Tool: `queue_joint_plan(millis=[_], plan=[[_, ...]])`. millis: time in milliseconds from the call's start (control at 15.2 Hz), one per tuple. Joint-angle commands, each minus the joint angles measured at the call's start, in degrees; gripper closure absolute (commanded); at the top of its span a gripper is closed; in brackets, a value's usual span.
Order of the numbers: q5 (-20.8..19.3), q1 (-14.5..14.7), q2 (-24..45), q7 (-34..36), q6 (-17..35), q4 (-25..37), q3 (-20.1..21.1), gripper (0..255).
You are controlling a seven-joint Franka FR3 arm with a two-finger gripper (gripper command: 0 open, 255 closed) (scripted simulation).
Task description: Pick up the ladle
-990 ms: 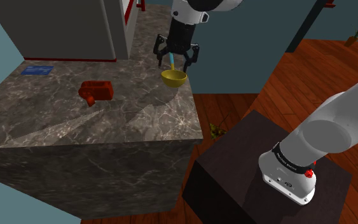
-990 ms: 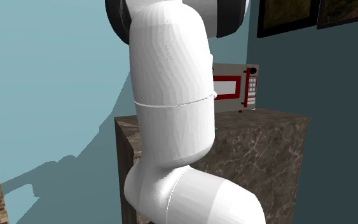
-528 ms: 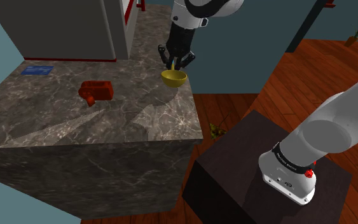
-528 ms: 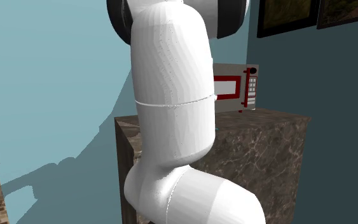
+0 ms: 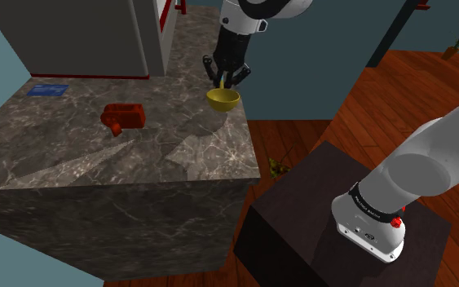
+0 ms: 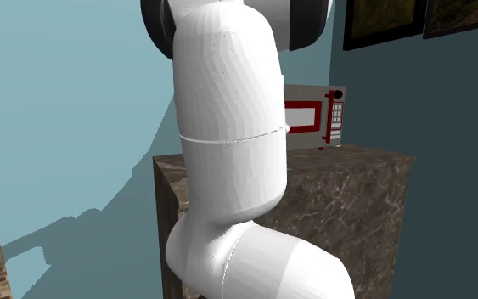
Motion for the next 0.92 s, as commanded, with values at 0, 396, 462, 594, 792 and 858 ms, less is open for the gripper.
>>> queue_joint_plan(millis=[0, 396, 462, 594, 792, 858], plan=[[-0.1, 0.0, -0.3, 0.2, -1.4, 1.1, -0.1, 255], [-0.3, -0.2, -1.5, 0.8, -6.0, 4.6, -0.5, 255], [-0.3, -0.2, -1.6, 0.9, -6.8, 5.3, -0.6, 255], [-0.4, -0.3, -1.9, 1.1, -8.3, 6.6, -0.7, 255], [-0.6, -0.4, -2.2, 1.5, -10.6, 8.6, -0.9, 255], [-0.6, -0.4, -2.2, 1.5, -10.7, 8.7, -0.9, 255]])
